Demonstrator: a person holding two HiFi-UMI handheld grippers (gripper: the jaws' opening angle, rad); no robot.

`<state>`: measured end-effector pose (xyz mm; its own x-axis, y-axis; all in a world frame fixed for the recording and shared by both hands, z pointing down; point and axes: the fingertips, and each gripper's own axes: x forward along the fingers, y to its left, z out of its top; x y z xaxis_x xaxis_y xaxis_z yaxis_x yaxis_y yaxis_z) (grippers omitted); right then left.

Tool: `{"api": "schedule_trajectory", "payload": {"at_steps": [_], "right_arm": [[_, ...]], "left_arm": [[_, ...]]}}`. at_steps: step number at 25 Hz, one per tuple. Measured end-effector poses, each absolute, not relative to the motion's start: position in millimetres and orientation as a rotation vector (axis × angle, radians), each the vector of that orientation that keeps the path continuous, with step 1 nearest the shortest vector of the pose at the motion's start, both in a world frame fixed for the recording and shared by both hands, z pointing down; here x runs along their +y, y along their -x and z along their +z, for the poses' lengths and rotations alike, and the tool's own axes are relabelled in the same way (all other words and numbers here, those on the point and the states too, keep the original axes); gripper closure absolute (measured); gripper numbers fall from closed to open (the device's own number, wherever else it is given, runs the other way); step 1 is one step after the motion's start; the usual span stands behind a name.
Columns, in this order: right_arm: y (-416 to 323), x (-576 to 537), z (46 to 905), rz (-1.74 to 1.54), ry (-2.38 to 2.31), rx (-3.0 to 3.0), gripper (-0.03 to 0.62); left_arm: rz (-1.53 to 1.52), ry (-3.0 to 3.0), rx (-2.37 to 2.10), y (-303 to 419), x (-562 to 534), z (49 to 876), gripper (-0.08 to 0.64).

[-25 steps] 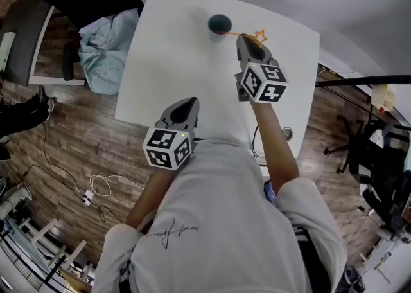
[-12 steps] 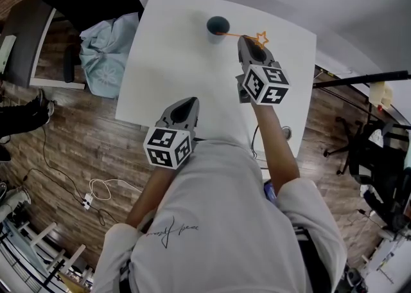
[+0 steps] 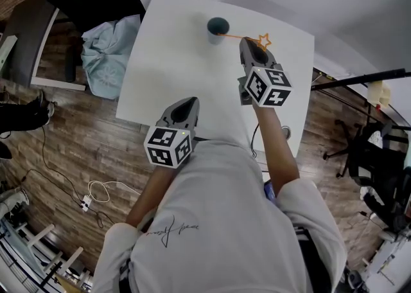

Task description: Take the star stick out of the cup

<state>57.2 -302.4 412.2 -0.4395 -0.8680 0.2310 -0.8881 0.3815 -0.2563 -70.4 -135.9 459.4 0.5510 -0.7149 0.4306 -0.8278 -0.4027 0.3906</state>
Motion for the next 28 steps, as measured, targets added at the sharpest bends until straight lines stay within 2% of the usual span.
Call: {"api": "schedule_trajectory", "payload": {"at_steps": [28], "right_arm": [[-72, -243, 410, 0.553, -1.612, -2.565, 0.568]], "left_arm": [[0.21, -2.259, -1.199, 48, -110, 452, 0.557]]}}
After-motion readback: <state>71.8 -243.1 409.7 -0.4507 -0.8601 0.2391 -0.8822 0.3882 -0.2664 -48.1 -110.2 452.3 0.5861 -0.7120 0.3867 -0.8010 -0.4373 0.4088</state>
